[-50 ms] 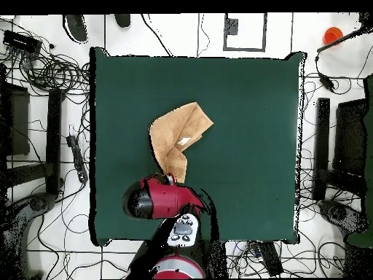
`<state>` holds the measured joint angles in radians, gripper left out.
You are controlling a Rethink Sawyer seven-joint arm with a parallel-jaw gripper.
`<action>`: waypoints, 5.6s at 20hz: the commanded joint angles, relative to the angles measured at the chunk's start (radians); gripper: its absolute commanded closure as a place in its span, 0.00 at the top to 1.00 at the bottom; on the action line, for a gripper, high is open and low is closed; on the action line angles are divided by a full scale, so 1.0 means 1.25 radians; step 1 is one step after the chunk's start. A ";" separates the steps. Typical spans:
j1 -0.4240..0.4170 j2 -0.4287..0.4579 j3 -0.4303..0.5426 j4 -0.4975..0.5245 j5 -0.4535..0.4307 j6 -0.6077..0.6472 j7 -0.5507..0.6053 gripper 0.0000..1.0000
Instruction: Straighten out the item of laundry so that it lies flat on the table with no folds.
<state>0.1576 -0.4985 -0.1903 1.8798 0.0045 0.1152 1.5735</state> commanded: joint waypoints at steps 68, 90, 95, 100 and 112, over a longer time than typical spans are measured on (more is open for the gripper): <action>0.220 0.003 -0.104 0.139 0.143 -0.010 0.231 0.00; 0.341 0.120 -0.159 0.132 0.350 -0.114 0.303 0.00; 0.371 0.170 -0.156 0.126 0.412 -0.161 0.345 0.00; 0.371 0.172 -0.138 0.130 0.431 -0.164 0.353 0.00; 0.324 0.154 -0.092 0.130 0.412 -0.126 0.356 0.00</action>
<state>0.5885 -0.3015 -0.4308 2.0274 0.4661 -0.0663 1.7441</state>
